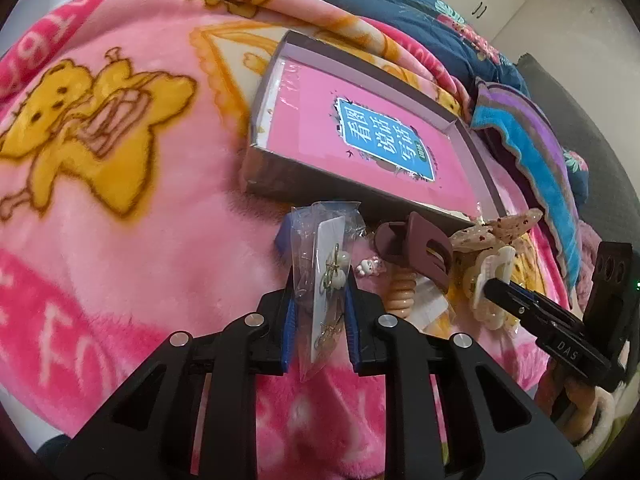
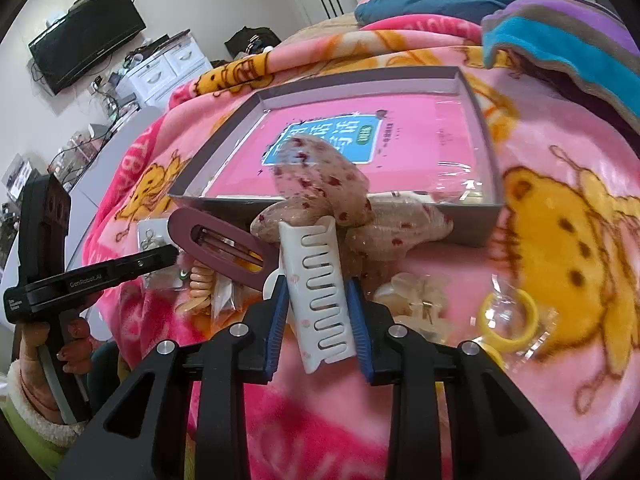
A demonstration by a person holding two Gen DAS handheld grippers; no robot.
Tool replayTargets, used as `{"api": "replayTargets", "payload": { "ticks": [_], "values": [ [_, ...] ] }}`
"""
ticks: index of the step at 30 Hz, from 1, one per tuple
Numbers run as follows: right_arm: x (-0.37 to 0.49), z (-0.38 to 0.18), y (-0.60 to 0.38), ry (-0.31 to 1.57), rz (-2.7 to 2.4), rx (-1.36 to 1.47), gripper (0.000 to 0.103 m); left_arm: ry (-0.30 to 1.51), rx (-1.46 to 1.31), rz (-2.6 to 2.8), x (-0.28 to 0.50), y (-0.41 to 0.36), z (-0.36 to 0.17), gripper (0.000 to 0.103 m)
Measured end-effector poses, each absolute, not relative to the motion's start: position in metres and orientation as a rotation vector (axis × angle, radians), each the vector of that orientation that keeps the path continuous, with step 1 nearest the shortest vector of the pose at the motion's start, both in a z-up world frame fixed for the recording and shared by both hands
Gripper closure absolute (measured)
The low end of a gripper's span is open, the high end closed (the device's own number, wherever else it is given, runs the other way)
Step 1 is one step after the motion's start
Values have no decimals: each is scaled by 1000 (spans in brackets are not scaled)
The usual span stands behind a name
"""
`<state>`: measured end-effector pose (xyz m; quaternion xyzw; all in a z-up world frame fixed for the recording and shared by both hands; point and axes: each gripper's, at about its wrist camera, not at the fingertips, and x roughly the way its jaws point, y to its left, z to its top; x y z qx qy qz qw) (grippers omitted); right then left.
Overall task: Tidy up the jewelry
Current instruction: 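Carry the earring card and white claw clip over the pink box with both tools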
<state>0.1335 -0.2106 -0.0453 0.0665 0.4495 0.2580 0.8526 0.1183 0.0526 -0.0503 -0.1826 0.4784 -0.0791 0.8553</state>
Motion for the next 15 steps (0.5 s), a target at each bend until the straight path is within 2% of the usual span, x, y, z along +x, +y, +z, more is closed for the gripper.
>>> {"api": "replayTargets", "payload": {
  "ticks": [15],
  "values": [
    [108, -18, -237, 897, 569, 184, 77, 929, -340, -118, 82, 66, -22, 91]
  ]
}}
